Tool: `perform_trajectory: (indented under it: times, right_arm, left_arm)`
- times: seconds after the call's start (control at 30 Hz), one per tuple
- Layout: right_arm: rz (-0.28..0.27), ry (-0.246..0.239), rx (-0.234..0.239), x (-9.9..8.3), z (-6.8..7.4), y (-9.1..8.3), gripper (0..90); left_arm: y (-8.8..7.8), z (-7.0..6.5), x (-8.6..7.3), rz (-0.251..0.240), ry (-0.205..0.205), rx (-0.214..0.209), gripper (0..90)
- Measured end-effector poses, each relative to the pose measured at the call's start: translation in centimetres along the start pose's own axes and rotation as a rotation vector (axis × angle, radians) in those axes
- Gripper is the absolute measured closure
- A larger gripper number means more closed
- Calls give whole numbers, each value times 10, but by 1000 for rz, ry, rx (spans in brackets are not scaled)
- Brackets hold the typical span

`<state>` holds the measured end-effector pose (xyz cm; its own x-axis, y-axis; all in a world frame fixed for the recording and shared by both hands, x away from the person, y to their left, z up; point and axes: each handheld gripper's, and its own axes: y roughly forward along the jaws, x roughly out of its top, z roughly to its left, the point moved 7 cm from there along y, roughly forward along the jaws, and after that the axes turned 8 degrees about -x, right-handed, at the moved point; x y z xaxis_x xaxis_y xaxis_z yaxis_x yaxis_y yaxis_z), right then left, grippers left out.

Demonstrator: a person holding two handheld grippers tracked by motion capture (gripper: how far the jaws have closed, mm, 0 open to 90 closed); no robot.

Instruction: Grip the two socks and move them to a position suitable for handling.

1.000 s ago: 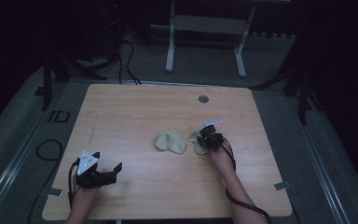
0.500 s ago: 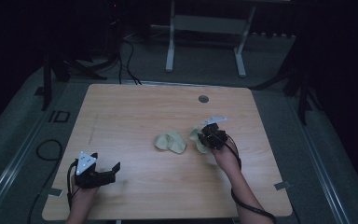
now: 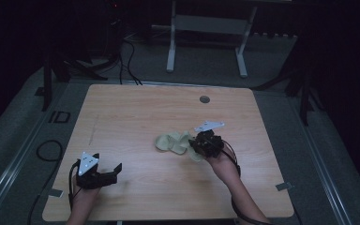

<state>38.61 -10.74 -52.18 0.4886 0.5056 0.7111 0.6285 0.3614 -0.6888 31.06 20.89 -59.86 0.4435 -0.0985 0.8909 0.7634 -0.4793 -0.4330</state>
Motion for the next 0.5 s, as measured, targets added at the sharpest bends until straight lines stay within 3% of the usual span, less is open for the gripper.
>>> perform_trajectory:
  times: [0.27,0.43,0.5]
  right_arm:
    - [-14,-41,60,-11,30,-19,793]
    - [-12,-14,73,-27,41,-25,793]
    - [9,-28,89,-37,50,-22,793]
  left_arm:
    - [1,-4,1,-4,-4,-15,13]
    - [3,-5,1,-5,1,-26,13]
    - [4,-7,1,-1,10,-26,13]
